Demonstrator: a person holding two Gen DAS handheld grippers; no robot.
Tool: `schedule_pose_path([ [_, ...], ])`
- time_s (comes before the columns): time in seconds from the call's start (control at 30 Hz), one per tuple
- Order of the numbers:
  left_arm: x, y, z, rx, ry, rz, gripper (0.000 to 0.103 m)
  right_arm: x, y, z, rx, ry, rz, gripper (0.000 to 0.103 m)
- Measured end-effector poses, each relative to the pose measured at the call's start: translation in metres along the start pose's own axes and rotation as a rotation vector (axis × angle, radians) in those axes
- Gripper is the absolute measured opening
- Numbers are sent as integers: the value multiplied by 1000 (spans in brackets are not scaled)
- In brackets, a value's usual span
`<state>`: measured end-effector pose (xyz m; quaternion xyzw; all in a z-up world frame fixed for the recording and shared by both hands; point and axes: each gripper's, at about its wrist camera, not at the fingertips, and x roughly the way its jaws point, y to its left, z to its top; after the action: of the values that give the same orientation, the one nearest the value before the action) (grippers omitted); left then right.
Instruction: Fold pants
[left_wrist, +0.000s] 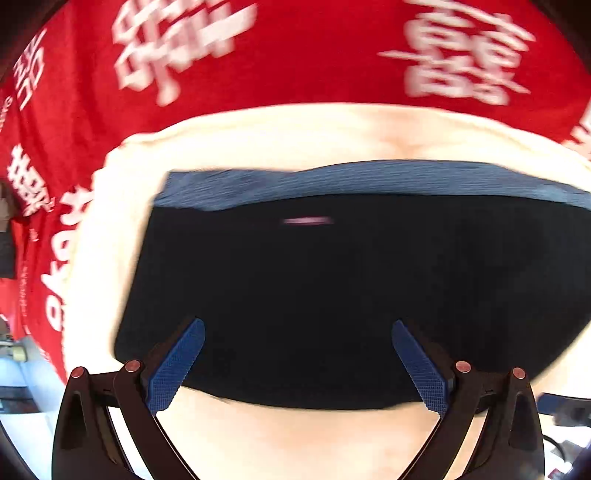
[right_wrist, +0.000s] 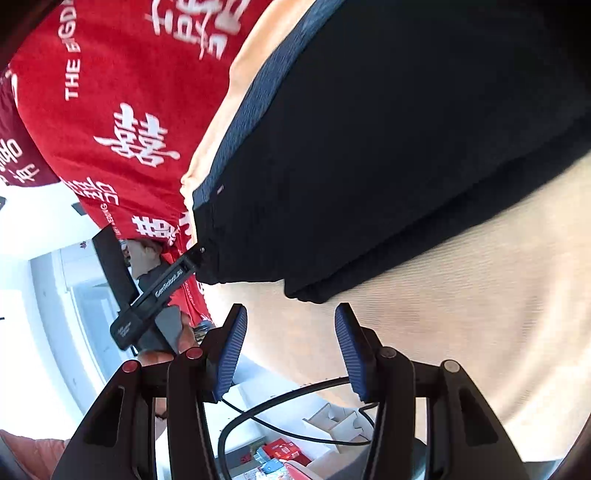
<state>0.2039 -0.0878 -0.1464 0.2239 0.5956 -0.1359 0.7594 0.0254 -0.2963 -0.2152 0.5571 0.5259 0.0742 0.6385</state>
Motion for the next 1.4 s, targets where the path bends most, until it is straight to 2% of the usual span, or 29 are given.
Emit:
schedule_pose_path([
  [0.13,30,39,-1,-7,7,10,102,10,3,1,-9,-59,-5,54],
  [0.23,36,50,-15,-8,-16,-52,102,21,4,7,-3,-66,-19,54],
  [0.37,43,64,-11,-25,-21,-122,102,32,-6,23,88,-72,23,53],
  [0.4,47,72,-10,-29,-17,-146,102,33,-3,26,97,-73,10,34],
  [0.43,47,75,-10,-17,-15,-157,102,32,3,29,78,-77,-10,8],
  [0.53,46,81,-12,43,2,-170,102,19,29,18,-19,-78,1,8],
  [0.6,44,85,-17,83,7,-185,102,19,35,6,-80,-71,-86,8],
  [0.7,43,84,-24,101,-2,-193,103,35,11,-4,-49,-53,-193,8],
  [0.8,41,82,-28,123,-14,-181,103,34,-4,-6,6,-58,-156,8],
  [0.87,40,84,-30,125,-7,-170,103,24,0,-8,-12,-28,-192,16],
  [0.9,43,94,-24,119,5,-160,103,16,3,-9,-27,-19,-227,24],
  [0.97,37,93,-24,115,21,-133,103,-12,12,-10,-88,-48,-271,27],
  [1.0,26,88,-23,118,20,-123,103,-25,19,-10,-119,-76,-290,27],
  [1.07,10,75,-25,132,-5,-157,103,-53,30,-4,-182,-153,-360,27],
  [1.17,-14,35,-27,167,-48,-252,103,-76,37,21,-234,-232,-440,27],
  [1.27,-12,-25,-26,142,-19,-402,103,-73,29,48,-268,-218,-514,27],
  [1.3,-11,-47,-28,143,-14,-414,103,-71,20,55,-293,-196,-572,27],
  [1.33,-6,-63,-29,150,-12,-406,103,-70,13,57,-304,-185,-613,25],
  [1.37,1,-72,-29,161,-11,-384,103,-75,2,60,-313,-184,-635,18],
  [1.4,12,-84,-33,185,-5,-336,103,-83,-5,60,-304,-195,-622,3],
])
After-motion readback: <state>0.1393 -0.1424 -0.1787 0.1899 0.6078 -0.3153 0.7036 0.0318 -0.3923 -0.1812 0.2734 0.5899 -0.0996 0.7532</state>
